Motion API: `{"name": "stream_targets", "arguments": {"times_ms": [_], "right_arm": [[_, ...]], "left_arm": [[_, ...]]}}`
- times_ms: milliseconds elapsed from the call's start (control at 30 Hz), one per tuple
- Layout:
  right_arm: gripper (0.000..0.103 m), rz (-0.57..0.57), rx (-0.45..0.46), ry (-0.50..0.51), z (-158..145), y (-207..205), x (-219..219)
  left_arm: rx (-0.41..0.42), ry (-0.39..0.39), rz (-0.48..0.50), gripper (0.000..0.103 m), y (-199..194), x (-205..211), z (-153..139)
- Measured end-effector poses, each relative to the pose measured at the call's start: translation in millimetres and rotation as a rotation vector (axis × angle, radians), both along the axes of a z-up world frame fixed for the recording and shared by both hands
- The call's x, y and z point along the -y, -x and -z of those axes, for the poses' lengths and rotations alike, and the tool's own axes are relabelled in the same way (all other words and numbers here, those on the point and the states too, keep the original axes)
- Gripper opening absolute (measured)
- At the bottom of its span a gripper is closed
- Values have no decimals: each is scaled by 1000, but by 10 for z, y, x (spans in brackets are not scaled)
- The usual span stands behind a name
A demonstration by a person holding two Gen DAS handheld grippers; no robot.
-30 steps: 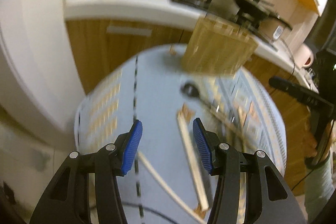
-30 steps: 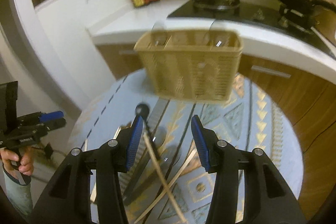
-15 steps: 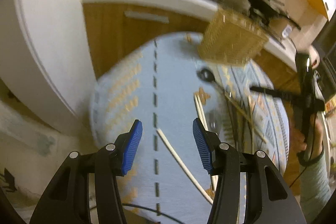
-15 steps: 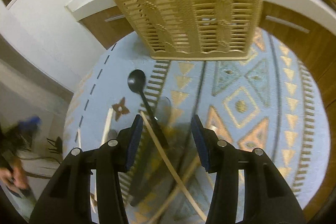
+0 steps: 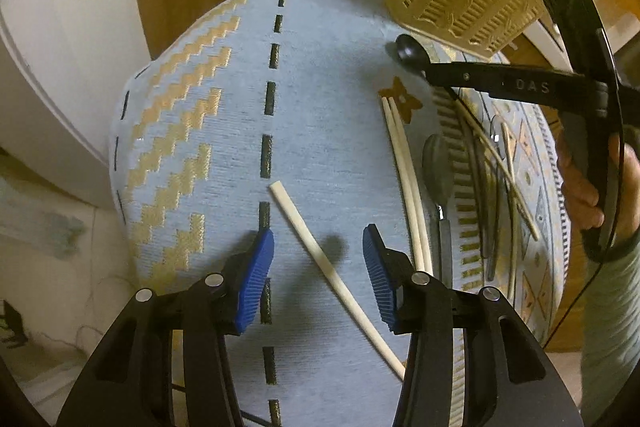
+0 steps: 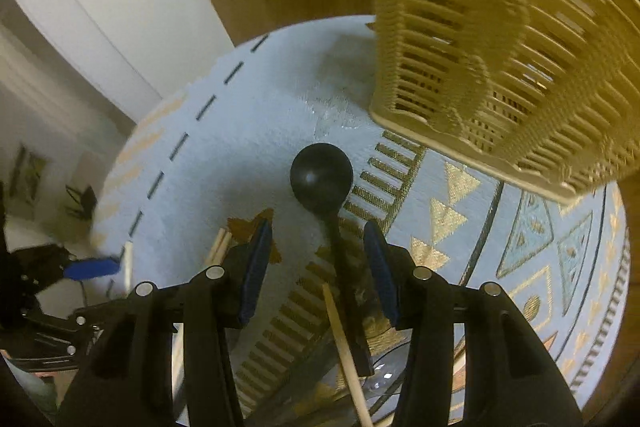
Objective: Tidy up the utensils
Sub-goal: 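Grasp the black spoon with the right tool while the left tool grasps a single chopstick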
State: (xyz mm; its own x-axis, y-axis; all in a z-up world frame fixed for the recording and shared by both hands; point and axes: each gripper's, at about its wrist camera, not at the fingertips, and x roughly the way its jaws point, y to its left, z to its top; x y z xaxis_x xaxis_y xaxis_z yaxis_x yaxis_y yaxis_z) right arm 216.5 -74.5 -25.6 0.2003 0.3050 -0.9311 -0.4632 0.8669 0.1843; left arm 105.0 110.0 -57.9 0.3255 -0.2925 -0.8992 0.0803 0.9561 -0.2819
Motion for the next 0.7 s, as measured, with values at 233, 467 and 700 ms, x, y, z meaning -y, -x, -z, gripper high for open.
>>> {"name": "stream_targets", "arguments": {"times_ms": [233, 467, 700], "right_arm": [[28, -62, -14, 118, 107, 12, -182], [5, -73, 9, 140, 76, 3, -155], [5, -42, 63, 61, -153, 63, 181]], "left_arm": [[-38, -155, 52, 33, -10, 256, -10], [-61, -250, 45, 10, -46, 355, -40], [-39, -235, 19, 5, -11, 343, -100]]}}
